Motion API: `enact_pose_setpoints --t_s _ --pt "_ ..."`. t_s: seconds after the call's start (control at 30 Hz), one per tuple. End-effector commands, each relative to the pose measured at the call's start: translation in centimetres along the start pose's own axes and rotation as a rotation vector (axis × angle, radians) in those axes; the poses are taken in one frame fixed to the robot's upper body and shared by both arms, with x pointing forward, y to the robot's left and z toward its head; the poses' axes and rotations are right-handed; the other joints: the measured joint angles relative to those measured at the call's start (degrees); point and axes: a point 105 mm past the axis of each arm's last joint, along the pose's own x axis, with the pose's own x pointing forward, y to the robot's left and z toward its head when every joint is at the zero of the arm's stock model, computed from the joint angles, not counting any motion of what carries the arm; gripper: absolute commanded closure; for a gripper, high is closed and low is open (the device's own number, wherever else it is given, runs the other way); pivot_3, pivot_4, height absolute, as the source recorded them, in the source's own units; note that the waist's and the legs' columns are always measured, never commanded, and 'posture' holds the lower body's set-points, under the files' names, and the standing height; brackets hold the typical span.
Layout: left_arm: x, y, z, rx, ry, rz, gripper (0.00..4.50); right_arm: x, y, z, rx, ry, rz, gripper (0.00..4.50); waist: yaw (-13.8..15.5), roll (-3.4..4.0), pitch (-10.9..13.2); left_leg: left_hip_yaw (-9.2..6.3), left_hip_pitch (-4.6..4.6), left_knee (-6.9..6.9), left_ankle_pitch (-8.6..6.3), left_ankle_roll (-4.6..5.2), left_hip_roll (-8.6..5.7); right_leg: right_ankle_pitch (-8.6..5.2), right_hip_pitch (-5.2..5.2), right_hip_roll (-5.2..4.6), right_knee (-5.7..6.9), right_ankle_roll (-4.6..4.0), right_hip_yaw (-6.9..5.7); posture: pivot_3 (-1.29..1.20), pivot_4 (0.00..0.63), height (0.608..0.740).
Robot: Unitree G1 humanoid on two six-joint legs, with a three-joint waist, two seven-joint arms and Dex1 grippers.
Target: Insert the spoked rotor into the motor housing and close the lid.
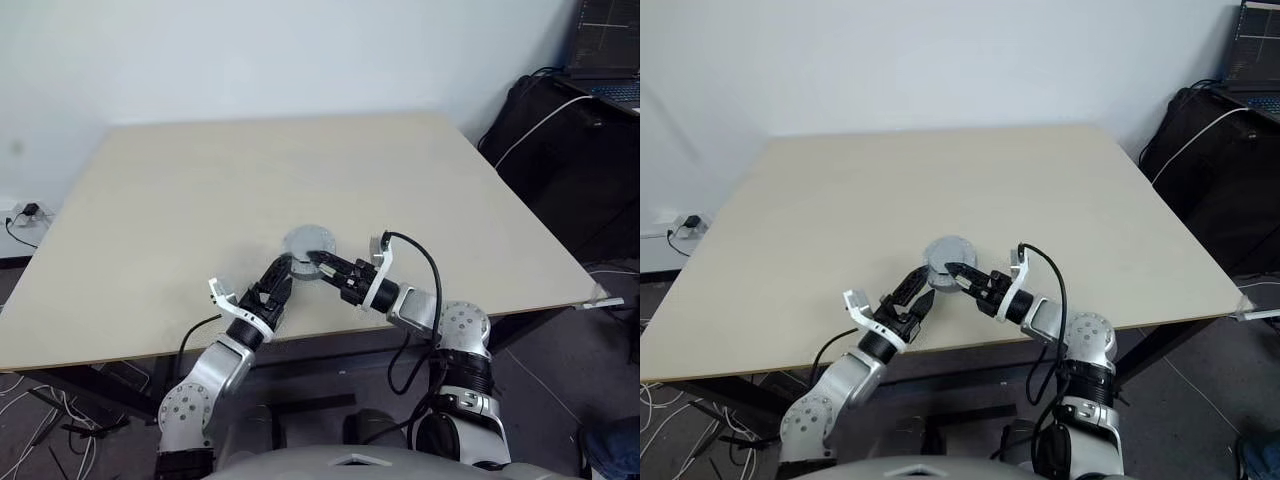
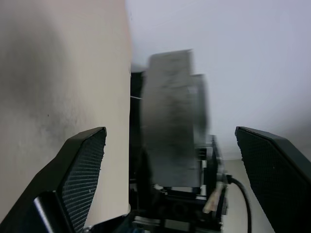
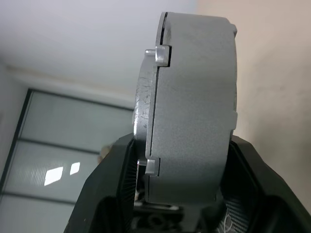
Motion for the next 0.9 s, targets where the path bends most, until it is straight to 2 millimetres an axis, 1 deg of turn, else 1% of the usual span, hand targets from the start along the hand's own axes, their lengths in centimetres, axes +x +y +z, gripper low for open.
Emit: enact_pose_setpoints --t_s 0.03,0.33,0.63,0.73,0.87,0.9 --pt "1.1 -0.8 -2.5 -0.122 0.024 -0.048 0.01 0.4 2.8 -0.4 -0.062 0.055 0.099 2.42 0.04 -0.01 -0.01 0.0 0.0 0.02 -0.01 -0.01 0.0 0.0 0.0 0.0 0.0 0.0 0.0 0.0 0.0 0.74" --pt "1.2 -1.1 -2.7 -0.111 0.031 -0.067 0.01 -0.1 2.8 -2.3 -0.045 0.145 0.087 2.42 0.03 -0.01 -0.01 -0.02 0.0 0.11 -0.06 -0.11 0.0 0.01 0.03 0.0 0.05 0.0 0.0 0.0 0.0 0.74" --pt "1.2 -1.2 -2.7 -0.109 0.026 -0.071 0.01 -0.5 2.7 -2.6 -0.039 0.165 0.077 2.42 0.05 -0.01 -0.01 -0.03 0.0 0.15 -0.07 -0.11 0.0 0.02 0.03 0.01 0.07 0.0 0.0 0.0 0.0 0.74" --pt "1.2 -1.1 -2.6 -0.107 0.023 -0.07 0.63 -0.6 2.5 -2.6 -0.038 0.167 0.07 2.42 0.06 -0.01 -0.01 -0.03 0.0 0.16 -0.07 -0.11 0.0 0.02 0.04 0.01 0.07 0.0 0.0 0.0 0.0 0.74" --pt "1.2 -1.2 -2.5 -0.1 0.015 -0.075 1.94 -0.8 2.2 -2.7 -0.038 0.17 0.051 2.42 0.04 -0.01 -0.01 -0.03 0.0 0.17 -0.07 -0.11 0.0 0.02 0.03 0.01 0.08 0.0 0.0 0.0 0.0 0.74" --pt "1.2 -1.2 -2.5 -0.098 0.013 -0.073 2.15 -0.8 2.1 -2.6 -0.042 0.163 0.044 2.42 0.02 0.01 -0.03 -0.03 0.0 0.17 -0.07 -0.11 0.01 0.02 0.03 0.02 0.09 0.0 0.01 0.0 0.0 0.74"
